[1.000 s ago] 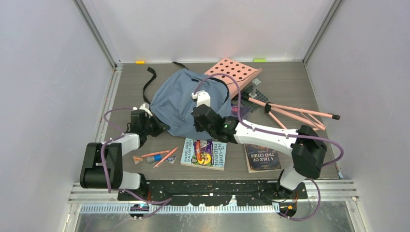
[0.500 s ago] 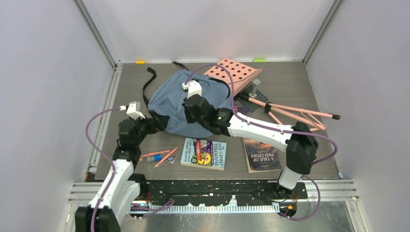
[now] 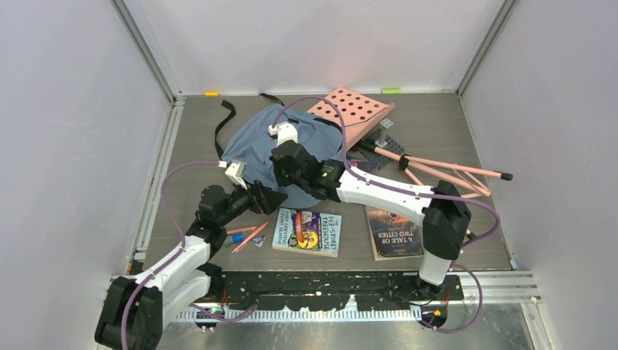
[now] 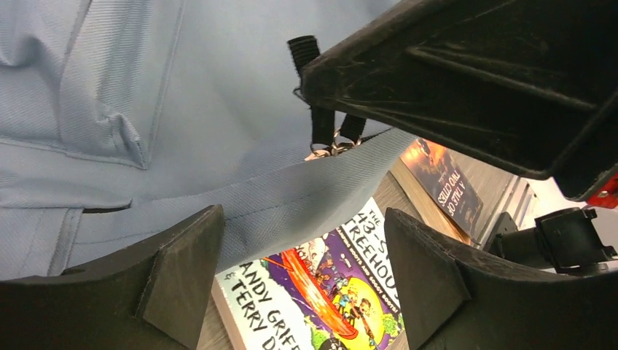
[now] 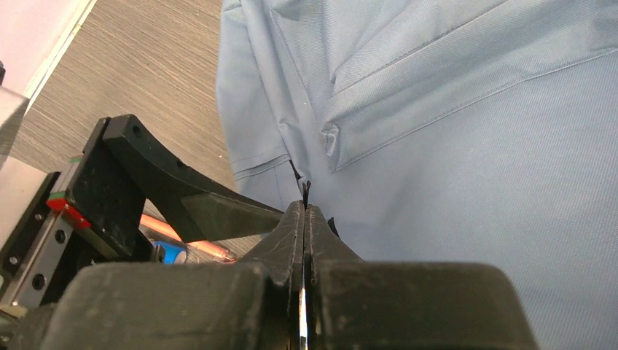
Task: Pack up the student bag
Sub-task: Unzip the student bag at the center of the board.
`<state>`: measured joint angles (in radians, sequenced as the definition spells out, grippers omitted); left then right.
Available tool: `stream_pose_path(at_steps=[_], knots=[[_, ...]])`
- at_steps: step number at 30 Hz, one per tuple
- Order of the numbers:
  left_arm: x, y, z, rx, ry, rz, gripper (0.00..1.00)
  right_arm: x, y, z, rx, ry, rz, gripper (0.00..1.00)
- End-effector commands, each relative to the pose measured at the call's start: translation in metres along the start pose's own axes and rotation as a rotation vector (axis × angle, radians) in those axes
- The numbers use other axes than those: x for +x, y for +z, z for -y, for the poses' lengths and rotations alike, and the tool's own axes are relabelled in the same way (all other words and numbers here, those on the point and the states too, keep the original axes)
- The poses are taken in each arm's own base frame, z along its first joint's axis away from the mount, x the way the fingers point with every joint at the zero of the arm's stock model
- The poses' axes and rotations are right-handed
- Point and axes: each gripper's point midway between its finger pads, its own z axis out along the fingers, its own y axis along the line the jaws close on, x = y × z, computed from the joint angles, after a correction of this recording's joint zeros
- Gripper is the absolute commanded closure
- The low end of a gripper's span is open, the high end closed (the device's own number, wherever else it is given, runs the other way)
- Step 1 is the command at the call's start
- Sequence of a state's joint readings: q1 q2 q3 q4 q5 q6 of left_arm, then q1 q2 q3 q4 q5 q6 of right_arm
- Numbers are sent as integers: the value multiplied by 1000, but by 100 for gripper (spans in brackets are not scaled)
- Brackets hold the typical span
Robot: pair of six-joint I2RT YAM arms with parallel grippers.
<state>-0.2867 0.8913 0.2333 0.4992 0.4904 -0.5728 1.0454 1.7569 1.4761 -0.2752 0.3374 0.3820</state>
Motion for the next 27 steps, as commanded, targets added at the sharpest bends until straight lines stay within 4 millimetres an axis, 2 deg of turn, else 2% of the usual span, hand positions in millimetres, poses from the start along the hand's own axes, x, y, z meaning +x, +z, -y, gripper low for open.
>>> stream_pose_path(at_steps=[1,9,15,27], knots=[[-31,8,18,38,44,129,19,-29,-10,-11,-31,49,68,99],[-47,-1,-1,-80,-40,266,36,-30,-14,-10,-31,55,72,99],[-58,1,2,-76,-51,293,38,-28,-13,-9,-27,65,67,100],[-61,11,3,-55,-80,291,38,-28,-15,-8,-20,90,69,100]])
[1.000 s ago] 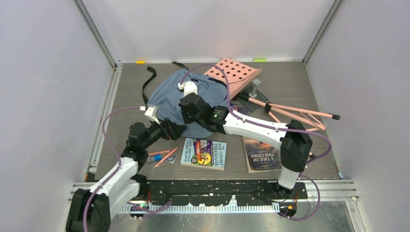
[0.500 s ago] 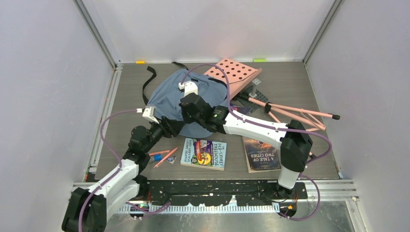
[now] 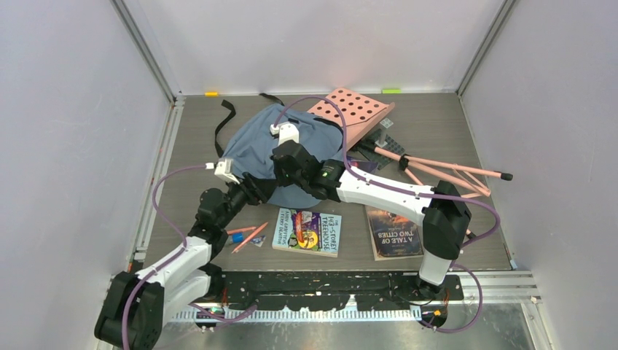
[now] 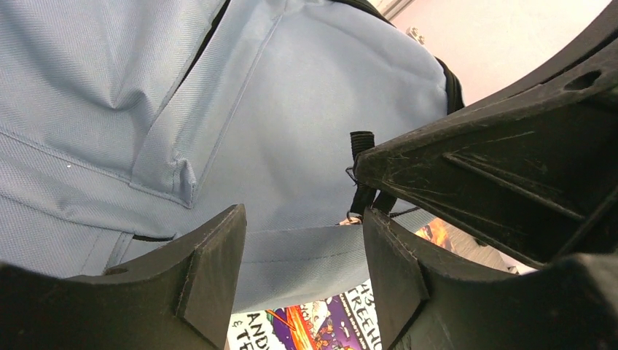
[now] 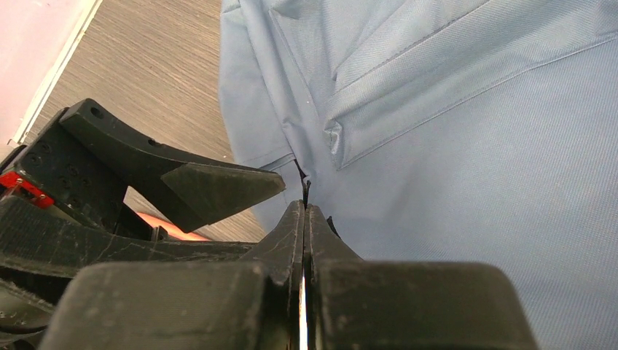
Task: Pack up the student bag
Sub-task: Unzip the student bag at the center of the board.
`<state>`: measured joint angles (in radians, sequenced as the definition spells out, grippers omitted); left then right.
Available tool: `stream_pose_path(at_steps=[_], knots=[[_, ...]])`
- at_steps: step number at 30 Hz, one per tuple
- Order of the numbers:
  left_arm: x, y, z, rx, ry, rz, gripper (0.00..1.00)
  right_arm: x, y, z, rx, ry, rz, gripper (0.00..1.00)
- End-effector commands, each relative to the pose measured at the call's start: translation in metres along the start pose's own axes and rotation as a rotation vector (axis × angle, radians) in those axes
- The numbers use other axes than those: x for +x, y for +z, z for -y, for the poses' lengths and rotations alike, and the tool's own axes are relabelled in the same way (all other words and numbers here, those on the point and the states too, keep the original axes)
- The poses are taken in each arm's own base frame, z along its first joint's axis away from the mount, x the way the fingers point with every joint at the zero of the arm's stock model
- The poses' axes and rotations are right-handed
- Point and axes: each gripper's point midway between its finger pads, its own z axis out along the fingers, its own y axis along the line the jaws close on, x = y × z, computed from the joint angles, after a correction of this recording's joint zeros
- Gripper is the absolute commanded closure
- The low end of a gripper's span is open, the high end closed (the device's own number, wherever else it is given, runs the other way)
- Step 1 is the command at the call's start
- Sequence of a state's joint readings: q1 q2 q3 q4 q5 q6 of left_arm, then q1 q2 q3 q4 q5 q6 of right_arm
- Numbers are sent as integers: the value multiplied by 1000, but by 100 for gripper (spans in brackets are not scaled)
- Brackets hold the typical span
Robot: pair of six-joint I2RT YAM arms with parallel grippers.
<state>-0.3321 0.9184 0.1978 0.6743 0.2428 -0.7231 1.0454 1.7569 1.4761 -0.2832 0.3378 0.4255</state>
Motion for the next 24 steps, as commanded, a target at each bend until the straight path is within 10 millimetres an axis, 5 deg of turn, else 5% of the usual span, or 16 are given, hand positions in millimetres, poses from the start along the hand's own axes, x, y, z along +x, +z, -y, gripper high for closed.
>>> stream_pose_path(at_steps=[1,12,24], knots=[[-28,10,22,71,13,88,38,-30,-15,-8,-25,51,75,100],[-20,22,36,111,9,76,40,-28,-14,-6,-13,55,70,100],[-11,33,26,53,-27,67,75,-25,-17,-4,-10,51,57,100]])
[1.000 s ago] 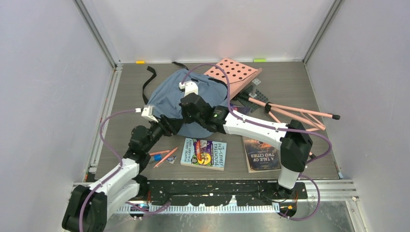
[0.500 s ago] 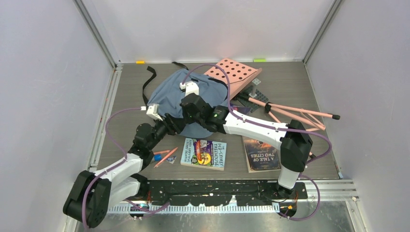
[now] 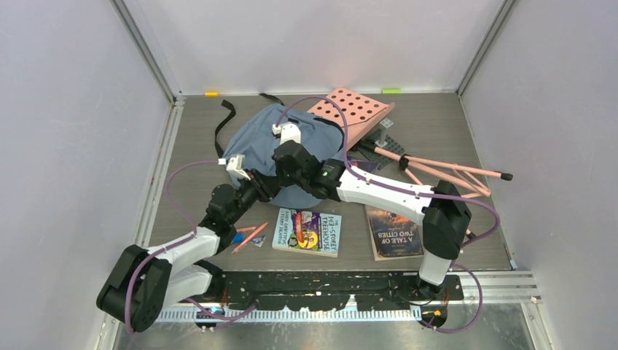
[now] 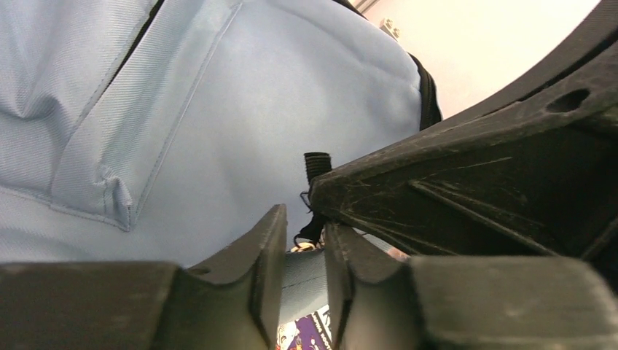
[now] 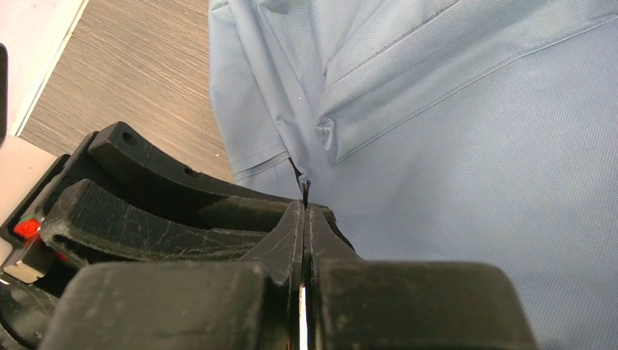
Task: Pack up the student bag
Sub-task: Unzip the student bag at the center of the board.
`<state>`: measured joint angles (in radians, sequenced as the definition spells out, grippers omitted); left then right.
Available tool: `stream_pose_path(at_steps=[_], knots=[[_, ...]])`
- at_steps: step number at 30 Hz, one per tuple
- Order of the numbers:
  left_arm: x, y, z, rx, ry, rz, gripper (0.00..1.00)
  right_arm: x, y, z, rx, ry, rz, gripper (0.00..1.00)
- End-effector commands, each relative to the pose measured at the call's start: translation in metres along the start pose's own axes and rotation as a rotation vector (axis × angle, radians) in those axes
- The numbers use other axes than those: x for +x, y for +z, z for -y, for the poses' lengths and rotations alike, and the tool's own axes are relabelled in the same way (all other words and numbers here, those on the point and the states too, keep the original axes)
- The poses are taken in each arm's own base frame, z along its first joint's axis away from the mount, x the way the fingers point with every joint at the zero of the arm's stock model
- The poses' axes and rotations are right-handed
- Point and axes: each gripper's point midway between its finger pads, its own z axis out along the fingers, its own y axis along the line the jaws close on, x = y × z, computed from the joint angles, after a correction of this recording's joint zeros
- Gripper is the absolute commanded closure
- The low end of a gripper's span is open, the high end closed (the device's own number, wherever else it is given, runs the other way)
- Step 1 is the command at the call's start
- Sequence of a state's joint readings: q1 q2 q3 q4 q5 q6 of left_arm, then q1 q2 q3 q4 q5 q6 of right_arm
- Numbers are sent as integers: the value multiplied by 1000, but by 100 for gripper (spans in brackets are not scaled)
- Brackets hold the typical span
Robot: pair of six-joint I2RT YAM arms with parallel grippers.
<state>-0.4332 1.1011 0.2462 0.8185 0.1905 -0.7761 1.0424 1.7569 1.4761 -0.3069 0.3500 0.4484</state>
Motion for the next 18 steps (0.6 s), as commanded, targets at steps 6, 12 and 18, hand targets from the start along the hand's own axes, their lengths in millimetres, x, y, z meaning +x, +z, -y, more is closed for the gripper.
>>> stream_pose_path(at_steps=[6,12,18], knots=[[-18,7,6,4,22,79,100,-32,-28,-1,-7,16,71,73],[-17,5,5,3,29,79,100,-47,-48,19,37,-15,95,41],[-16,3,5,3,36,81,100,-41,-55,42,62,-55,45,35]])
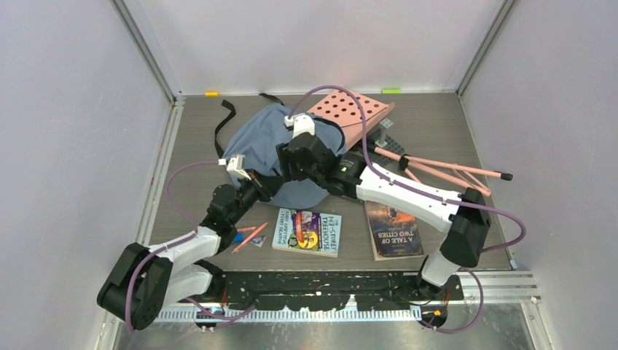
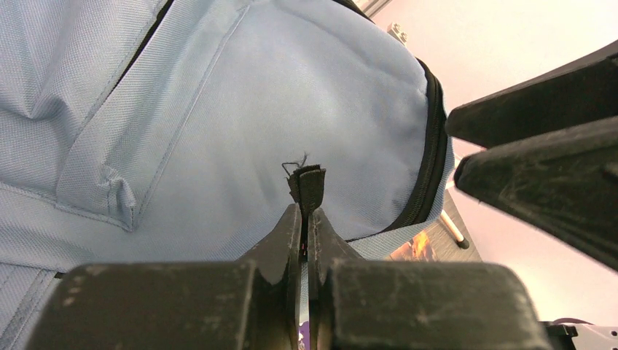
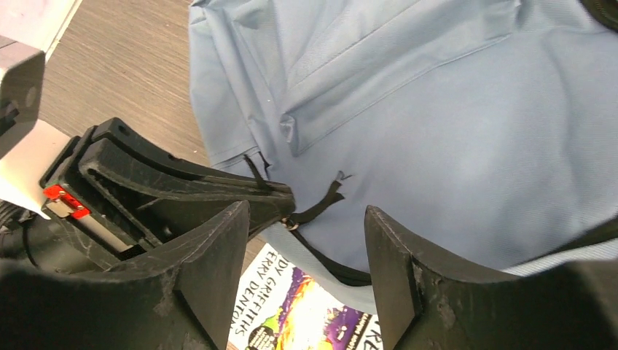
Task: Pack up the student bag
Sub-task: Unzip the student bag at the center of the board.
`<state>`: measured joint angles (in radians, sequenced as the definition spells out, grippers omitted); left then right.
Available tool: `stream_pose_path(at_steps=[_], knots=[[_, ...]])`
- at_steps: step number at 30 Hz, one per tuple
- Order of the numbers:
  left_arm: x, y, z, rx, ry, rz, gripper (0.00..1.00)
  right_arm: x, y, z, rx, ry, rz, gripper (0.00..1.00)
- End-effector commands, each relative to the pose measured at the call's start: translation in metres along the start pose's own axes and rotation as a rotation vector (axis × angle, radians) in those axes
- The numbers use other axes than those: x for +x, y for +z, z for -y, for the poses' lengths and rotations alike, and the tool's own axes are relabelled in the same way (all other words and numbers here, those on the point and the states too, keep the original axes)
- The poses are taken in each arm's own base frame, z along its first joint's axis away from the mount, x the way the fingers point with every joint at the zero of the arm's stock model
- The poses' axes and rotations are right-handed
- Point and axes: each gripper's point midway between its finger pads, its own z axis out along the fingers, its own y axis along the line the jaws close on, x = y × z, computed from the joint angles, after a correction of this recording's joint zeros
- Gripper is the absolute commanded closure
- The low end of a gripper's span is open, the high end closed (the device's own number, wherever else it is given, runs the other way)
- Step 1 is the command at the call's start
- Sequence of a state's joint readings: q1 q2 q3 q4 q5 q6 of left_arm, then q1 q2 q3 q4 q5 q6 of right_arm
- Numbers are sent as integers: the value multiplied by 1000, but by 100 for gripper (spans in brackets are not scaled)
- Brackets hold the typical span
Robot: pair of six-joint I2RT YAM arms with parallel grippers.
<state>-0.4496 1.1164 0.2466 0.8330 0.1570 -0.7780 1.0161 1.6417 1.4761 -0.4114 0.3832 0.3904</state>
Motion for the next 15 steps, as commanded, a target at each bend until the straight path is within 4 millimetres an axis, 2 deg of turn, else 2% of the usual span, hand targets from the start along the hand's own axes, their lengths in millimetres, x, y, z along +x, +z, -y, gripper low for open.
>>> stream_pose_path(at_steps=[1,5,11,15], knots=[[-17,1,6,15,36,71,100,-12,-15,23,18,-7,3,34],[-17,1,5,14,40,71,100,0,-4,34,-9,68,-63,35],[-11,1,1,8,45,53,100,27,26,38,-36,123,-230,35],[-2,-3,-13,-41,45,36,100,39,27,36,-30,139,-264,38]])
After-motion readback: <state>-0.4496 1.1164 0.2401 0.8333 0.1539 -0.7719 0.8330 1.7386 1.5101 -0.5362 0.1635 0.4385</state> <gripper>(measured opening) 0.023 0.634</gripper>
